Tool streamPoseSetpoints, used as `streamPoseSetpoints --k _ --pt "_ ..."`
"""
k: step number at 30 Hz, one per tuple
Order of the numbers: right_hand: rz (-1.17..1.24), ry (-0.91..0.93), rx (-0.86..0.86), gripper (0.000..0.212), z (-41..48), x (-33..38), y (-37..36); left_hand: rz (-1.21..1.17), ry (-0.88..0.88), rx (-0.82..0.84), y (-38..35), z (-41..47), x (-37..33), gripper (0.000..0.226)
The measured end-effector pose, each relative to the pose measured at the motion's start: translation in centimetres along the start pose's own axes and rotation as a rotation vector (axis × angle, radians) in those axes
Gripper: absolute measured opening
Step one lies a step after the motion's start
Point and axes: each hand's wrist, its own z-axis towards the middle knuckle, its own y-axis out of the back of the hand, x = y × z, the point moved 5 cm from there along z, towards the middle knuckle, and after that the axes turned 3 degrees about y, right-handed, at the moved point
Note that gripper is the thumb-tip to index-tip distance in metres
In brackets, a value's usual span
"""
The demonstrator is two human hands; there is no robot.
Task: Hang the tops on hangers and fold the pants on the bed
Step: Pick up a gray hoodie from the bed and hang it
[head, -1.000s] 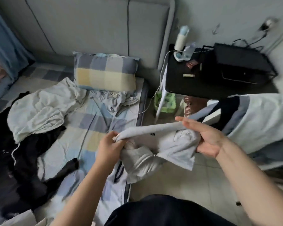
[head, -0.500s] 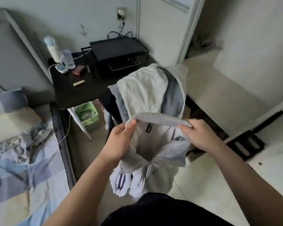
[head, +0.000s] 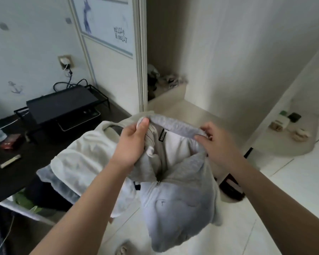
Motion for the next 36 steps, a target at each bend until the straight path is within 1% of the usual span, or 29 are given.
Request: streamPoseSetpoints --k 3,6,7,11,18,20,24,27,29,32,33,35,36 --pt "-0.003 0.047 -0.175 0.017 3.8 1.3 3.2 -0.004 -0.070 0.052 -2.1 5.6 -3.5 0.064" --pt "-0.005 0.065 -0.317 0.019 7.6 3.3 6.5 0.010 -0.191 0.120 -4.3 11.3 -7.7 0.048" --pt "-0.015 0.073 -0.359 0.020 8.9 4.2 7.5 0.006 -0.230 0.152 -5.0 13.1 -9.2 0.046" --pt "-0.087 0.082 -0.500 0.023 14.1 8.1 11.8 -0.024 -0.331 0.278 -7.6 19.7 -15.5 0.053" --pt "-0.450 0.132 -0.722 0.021 22.4 16.0 21.1 -0.048 -0.460 0.447 -12.2 28.9 -27.9 0.047" --pt "-0.540 0.131 -0.758 0.021 24.2 18.5 23.9 -0.052 -0.502 0.465 -13.3 30.5 -31.4 0.041" --pt "-0.742 0.091 -0.797 0.025 27.2 22.9 29.1 -0.066 -0.611 0.472 -15.6 32.7 -38.6 0.039" --pt "-0.893 0.050 -0.808 0.023 29.5 25.1 32.3 -0.099 -0.640 0.463 -17.7 34.0 -43.6 0.039" --pt "-0.996 -0.009 -0.833 0.022 30.9 25.9 34.5 -0.112 -0.654 0.424 -18.9 34.5 -46.7 0.042" --pt "-1.158 -0.104 -0.887 0.025 32.6 26.2 37.6 -0.143 -0.661 0.406 -20.7 34.6 -50.6 0.037" --pt "-1.217 -0.128 -0.891 0.025 33.2 26.2 38.4 -0.156 -0.653 0.413 -21.3 34.7 -51.7 0.037" --pt "-1.362 -0.163 -0.873 0.021 34.4 26.1 39.5 -0.173 -0.635 0.428 -22.3 34.6 -53.7 0.044" --pt "-1.444 -0.178 -0.856 0.023 35.1 26.1 39.9 -0.155 -0.651 0.429 -22.6 34.5 -54.6 0.045"
